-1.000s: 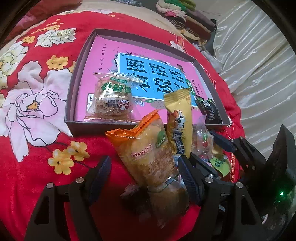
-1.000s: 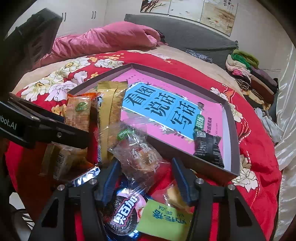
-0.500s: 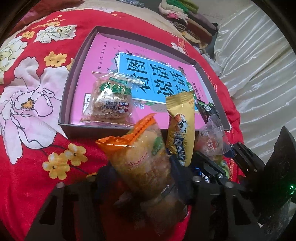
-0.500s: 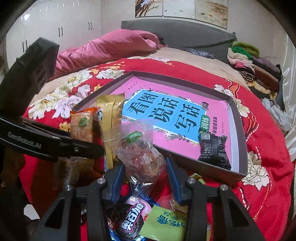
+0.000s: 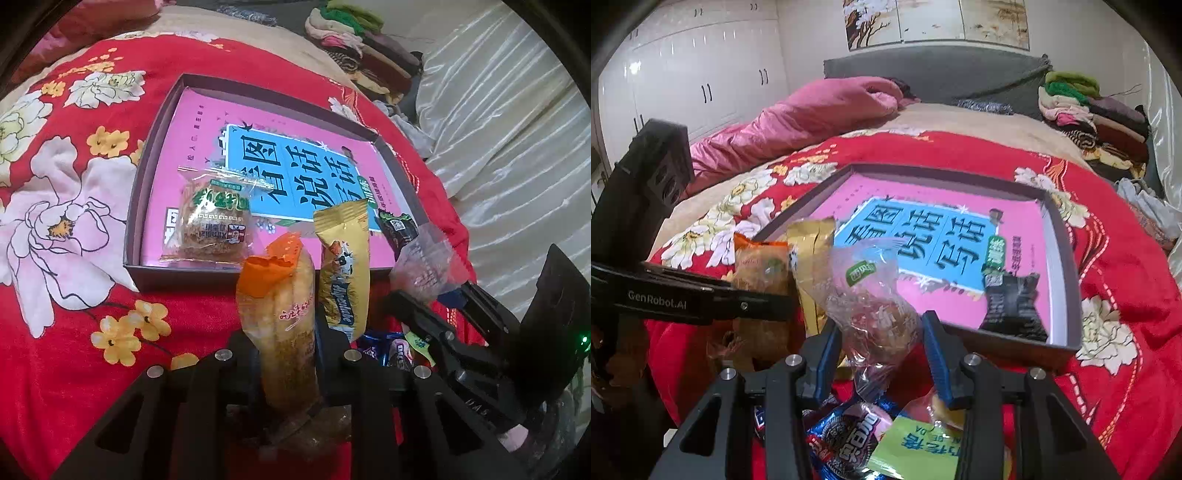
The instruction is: Organize snacks
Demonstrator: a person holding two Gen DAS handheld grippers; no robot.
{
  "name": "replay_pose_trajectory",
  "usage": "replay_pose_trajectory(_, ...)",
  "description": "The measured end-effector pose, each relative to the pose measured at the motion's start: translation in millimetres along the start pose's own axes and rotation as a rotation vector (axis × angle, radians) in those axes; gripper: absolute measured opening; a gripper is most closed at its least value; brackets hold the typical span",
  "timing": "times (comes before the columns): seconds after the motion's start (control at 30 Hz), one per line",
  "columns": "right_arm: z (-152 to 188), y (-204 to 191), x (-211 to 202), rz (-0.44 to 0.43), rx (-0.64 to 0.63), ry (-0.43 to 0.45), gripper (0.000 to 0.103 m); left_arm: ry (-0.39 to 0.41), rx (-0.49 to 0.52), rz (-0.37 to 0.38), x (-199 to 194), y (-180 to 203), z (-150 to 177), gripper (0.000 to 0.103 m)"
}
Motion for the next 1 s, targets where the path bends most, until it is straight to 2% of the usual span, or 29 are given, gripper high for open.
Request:
replay_pose_trajectory(0.33,-6,5,-8,-0.012,0.031,0.029,0.044,0.029,-0.001,-0.045,-25,-5,-4,0.023)
replay_pose_trajectory(1.0,-19,21,-22,-0.017,0.119,0.096,0.044,0.138,-0.025,-0.074,-64,-15,-23,0.023)
Point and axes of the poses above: each gripper's, at about its wrist camera, not at the fingertips, and x roughly the way its jaws point, y to its right, z to its underside, the point moved 6 cm from there along x, roughly the way its jaws point, and after that the axes turned 12 degrees about x, right-handed, at the moved point
